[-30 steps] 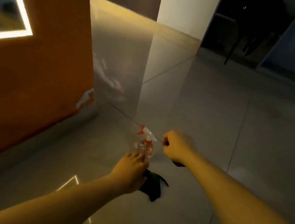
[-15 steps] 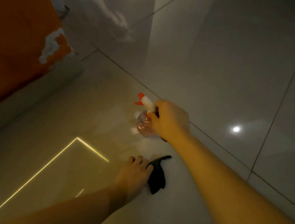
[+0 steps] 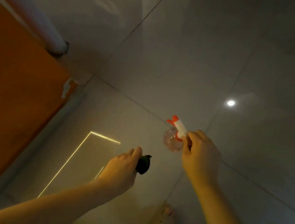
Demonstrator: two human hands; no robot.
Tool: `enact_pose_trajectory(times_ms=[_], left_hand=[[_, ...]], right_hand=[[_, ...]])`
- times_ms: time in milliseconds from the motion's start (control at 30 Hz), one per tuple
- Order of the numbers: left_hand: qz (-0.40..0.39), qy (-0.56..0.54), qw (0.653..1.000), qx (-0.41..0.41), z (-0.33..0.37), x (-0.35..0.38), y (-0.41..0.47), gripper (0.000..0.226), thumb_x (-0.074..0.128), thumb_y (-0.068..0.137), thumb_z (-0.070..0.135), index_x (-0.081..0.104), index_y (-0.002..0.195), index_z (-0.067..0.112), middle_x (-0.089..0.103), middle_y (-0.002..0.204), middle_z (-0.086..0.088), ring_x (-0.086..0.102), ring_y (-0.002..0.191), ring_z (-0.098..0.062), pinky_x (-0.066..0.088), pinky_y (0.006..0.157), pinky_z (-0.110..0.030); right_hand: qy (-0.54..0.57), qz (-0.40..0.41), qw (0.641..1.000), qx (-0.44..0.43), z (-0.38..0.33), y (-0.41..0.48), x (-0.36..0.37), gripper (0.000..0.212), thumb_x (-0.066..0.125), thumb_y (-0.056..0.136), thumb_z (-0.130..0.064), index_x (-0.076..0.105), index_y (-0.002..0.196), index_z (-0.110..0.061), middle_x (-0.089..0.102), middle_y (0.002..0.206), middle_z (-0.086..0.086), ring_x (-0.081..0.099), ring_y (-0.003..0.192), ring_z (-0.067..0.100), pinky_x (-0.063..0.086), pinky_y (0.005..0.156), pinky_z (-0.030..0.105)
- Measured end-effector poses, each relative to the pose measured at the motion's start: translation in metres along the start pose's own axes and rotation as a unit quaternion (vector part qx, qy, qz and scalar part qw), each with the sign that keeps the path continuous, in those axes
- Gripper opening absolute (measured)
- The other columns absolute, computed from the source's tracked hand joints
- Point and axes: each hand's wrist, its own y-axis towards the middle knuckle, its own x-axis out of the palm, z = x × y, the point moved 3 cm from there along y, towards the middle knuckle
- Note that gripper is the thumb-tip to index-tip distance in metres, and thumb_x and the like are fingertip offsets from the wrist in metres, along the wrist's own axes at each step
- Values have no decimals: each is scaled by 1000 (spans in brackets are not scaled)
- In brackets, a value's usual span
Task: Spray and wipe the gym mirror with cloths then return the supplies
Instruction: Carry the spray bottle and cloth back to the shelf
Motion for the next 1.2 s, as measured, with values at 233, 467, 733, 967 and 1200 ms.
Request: enact_pose_trajectory(times_ms=[233,467,733,967,1200], left_hand=[[-10,32,998,53,239,-155,-52,14,56,89,15,62,100,20,63,93,2,63,84,-25,48,67,-34],[138,92,958,235,486,-281,-48,42,56,98,56,50,72,24,63,68,9,60,66,-15,50,61,-31],[297,249,707,592,703,-334,-40,22,52,102,34,69,109,23,66,87,5,64,74,-19,50,65,-32],[332,313,526,718,859,-375,28,17,78,89,26,76,105,20,67,95,2,61,78,-15,50,69,-30],[370,283,422,778,1005,-418,89,23,83,83,20,77,105,16,70,94,0,62,78,-17,51,67,-30]], right_hand=[[4,126,992,-9,68,-9,-283,8,72,94,-19,71,87,-14,55,76,-3,50,63,18,42,49,31],[-76,248,964,-52,135,-21,-505,17,60,96,-25,76,92,-20,64,82,-4,59,68,22,45,46,30],[-208,338,915,-66,210,-31,-651,21,53,96,-22,73,91,-19,69,91,-7,48,78,12,29,56,20],[-296,361,884,-33,285,20,-747,26,49,98,-27,72,90,-17,66,83,-5,52,61,10,38,45,19],[-328,430,840,37,371,89,-832,15,69,91,-25,57,95,-19,61,76,-1,49,59,8,36,49,17]])
